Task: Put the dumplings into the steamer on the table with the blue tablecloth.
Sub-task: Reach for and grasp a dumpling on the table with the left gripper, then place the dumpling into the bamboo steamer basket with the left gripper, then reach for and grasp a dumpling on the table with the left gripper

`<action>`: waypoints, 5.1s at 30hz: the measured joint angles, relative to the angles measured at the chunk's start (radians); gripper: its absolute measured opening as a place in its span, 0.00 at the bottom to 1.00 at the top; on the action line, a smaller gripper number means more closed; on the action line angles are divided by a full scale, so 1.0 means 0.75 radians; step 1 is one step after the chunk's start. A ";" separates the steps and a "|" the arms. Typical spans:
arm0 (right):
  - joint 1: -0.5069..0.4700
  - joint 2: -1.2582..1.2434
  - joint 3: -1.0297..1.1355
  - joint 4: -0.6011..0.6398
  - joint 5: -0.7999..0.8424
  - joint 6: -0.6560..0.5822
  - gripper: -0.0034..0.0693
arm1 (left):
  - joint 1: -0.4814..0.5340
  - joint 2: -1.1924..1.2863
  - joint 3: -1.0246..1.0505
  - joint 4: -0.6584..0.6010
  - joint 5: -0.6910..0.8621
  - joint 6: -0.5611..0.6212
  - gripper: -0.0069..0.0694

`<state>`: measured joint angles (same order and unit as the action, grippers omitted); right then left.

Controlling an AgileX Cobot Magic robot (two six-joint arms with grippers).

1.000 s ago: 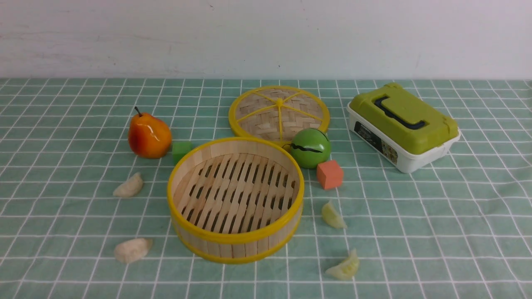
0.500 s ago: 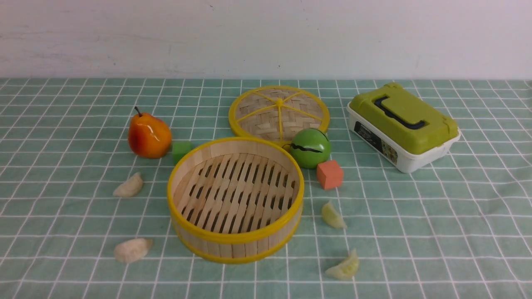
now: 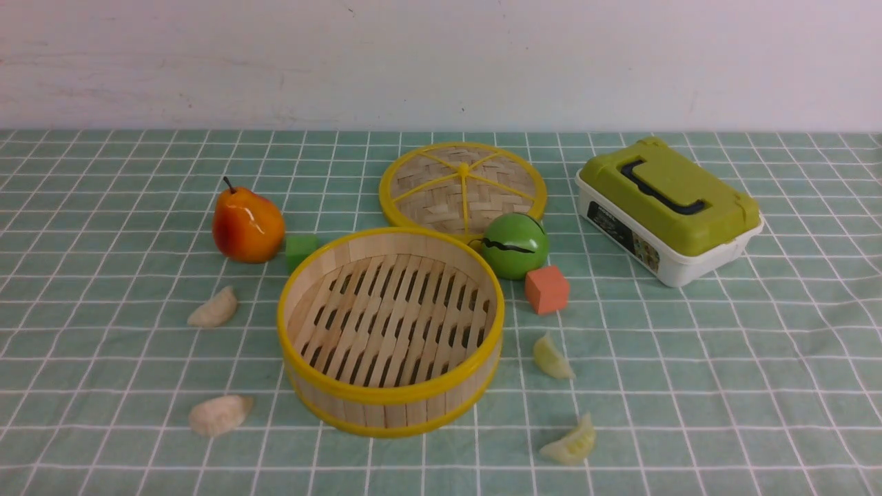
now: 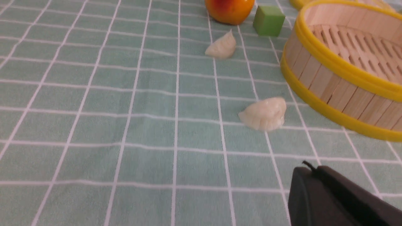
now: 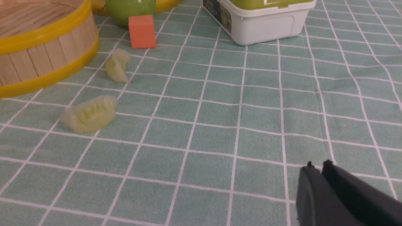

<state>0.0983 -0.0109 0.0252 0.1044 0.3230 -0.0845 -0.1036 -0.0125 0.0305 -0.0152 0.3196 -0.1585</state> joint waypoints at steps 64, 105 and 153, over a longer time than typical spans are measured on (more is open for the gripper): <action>0.032 1.227 -0.763 0.585 0.379 -0.563 0.05 | 0.000 2.461 -1.859 -0.055 0.542 0.547 0.49; 0.032 1.227 -0.763 0.645 0.345 -0.599 0.05 | -0.316 2.698 -2.260 -0.287 0.684 0.006 0.33; 0.032 1.227 -0.763 0.676 0.385 -0.604 0.09 | -0.099 2.585 -1.672 -0.033 0.728 0.745 0.49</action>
<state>0.1224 0.9093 -0.5470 0.6111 0.6117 -0.5373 -0.1775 1.9262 -1.2238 -0.0398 0.8658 0.4002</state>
